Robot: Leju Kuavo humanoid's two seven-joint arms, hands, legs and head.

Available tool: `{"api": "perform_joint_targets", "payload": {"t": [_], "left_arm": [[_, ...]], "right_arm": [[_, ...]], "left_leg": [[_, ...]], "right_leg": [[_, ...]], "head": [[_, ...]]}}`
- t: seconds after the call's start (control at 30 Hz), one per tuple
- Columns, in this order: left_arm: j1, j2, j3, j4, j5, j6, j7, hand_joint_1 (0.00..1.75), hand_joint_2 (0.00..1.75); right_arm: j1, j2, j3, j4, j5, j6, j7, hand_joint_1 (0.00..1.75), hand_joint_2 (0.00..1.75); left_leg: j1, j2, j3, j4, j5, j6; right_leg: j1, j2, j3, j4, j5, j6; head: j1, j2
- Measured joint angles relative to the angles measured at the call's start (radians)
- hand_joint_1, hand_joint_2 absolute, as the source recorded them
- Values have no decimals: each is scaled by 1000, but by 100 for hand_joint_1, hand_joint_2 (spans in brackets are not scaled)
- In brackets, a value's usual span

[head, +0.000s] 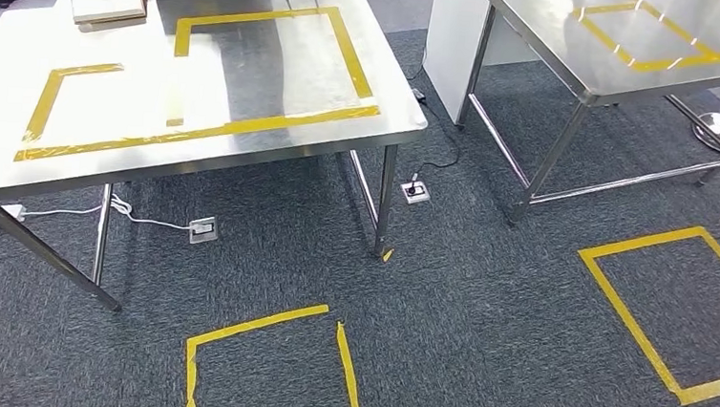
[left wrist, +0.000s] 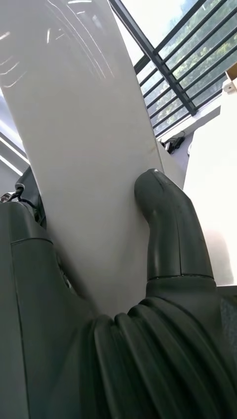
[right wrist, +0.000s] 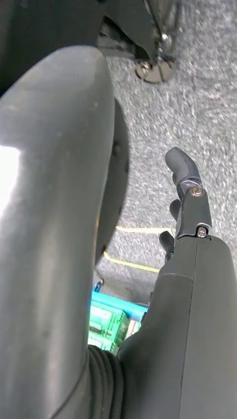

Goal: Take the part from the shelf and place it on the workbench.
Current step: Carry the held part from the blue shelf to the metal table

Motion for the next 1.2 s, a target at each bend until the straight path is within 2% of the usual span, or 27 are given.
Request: {"api": "perform_joint_targets", "payload": {"t": [0.07,0.1,0.17,0.2,0.3,0.37,0.43,0.47,0.5,0.53,0.6,0.67,0.73,0.83,0.9,0.97,1.0,1.03,1.07,1.1,1.13,1.17,1.2], "left_arm": [[0,-2,-8,1,-5,2,3,175,175],[1,-2,-10,1,-6,4,3,175,175],[6,-2,-11,2,-4,8,1,175,175],[7,0,-11,2,-3,10,-2,175,175],[9,9,-11,1,-1,16,-10,175,175],[11,13,-11,0,-1,21,-15,175,175],[17,13,-11,0,-1,26,-17,175,175],[21,13,-11,0,-1,29,-18,175,175],[26,13,-11,1,-1,33,-18,175,175],[30,12,-11,1,-1,37,-18,175,175],[33,10,-11,0,-1,44,-17,175,175],[33,9,-11,0,-3,51,-17,175,175],[35,8,-11,1,-5,54,-17,175,175],[39,10,-11,0,-8,55,-17,175,175],[40,13,-11,0,-8,56,-17,175,175],[45,13,-11,2,-9,56,-17,175,175],[49,13,-11,3,-10,56,-17,175,175],[52,13,-11,4,-11,57,-17,175,175],[54,14,-11,4,-12,57,-17,175,175],[55,15,-11,4,-13,58,-17,175,175],[54,16,-11,5,-14,58,-17,175,175],[54,16,-11,5,-15,58,-17,175,175],[55,17,-11,5,-16,59,-17,175,175]], "right_arm": [[-1,-1,-3,0,0,6,-9,0,0],[-1,-1,-3,0,1,10,-14,0,0],[1,-1,-4,0,4,16,-22,0,0],[1,-1,-4,0,6,19,-25,0,0],[0,-1,-4,0,9,26,-31,0,0],[1,-1,-4,0,12,28,-32,0,0],[4,-1,-4,0,14,28,-32,0,0],[5,-1,-4,0,14,28,-33,0,0],[7,-1,-4,0,14,28,-33,0,0],[8,-1,-4,0,14,28,-33,0,0],[9,-1,-4,0,14,28,-35,0,0],[9,0,-4,0,15,28,-36,0,0],[9,1,-4,0,16,28,-38,0,0],[9,2,-4,0,17,27,-40,0,0],[10,4,-4,0,17,27,-41,0,0],[10,5,-4,0,18,27,-41,0,0],[11,5,-4,0,20,28,-41,0,0],[12,5,-4,0,21,28,-41,0,0],[12,6,-4,0,22,28,-41,0,0],[12,6,-4,0,23,28,-42,0,0],[13,6,-4,0,23,28,-42,0,0],[12,6,-4,0,24,27,-42,0,0],[11,6,-4,0,25,27,-42,0,0]], "left_leg": [[-1,2,30,-55,5,14],[-1,-2,30,-56,5,23],[-3,-5,27,-54,7,34],[-5,-6,25,-53,6,40],[-6,-8,24,-54,4,62],[-4,-9,26,-57,4,72],[-6,-11,25,-57,3,76],[-7,-14,26,-56,2,77],[-8,-17,26,-56,1,76],[-9,-20,27,-56,0,75],[-9,-27,32,-55,-3,69],[-10,-32,35,-56,-8,58],[-10,-35,38,-61,-11,43],[-5,-29,36,-48,-23,26],[-5,-21,-8,44,-61,21],[-6,-19,-78,163,-96,16],[-6,-18,-101,192,-91,15],[-6,-17,-107,184,-68,14],[-6,-14,-96,143,-28,14],[-6,-10,-73,77,15,15],[-8,-4,-46,19,42,16],[-11,-1,-25,-25,54,23],[-13,0,-14,-47,51,30]], "right_leg": [[5,-2,-6,12,-7,12],[8,-2,-9,14,-8,8],[11,-3,-7,8,-3,-4],[10,-4,-5,3,1,-3],[4,-4,-8,7,-7,24],[0,10,-43,79,-47,31],[-2,21,-113,214,-101,32],[-2,23,-144,269,-115,31],[-2,24,-160,290,-111,29],[-2,25,-158,273,-88,26],[-2,29,-105,144,-16,15],[3,33,-54,36,17,9],[9,33,-42,13,10,9],[5,31,-22,-3,11,-3],[2,30,-5,-11,8,-12],[3,30,9,-11,-4,-18],[3,30,18,-11,-11,-18],[3,30,27,-10,-20,-17],[2,30,38,-8,-29,-15],[2,30,49,-6,-40,-12],[3,30,55,-3,-51,-6],[5,30,58,0,-60,0],[8,29,60,1,-66,5]], "head": [[0,0],[1,0],[3,0],[3,0],[3,0],[5,0],[7,0],[7,0],[7,0],[7,0],[7,0],[7,0],[7,0],[4,0],[0,0],[-1,0],[-1,0],[-1,0],[-1,0],[-1,0],[-2,0],[-3,0],[-3,0]]}}
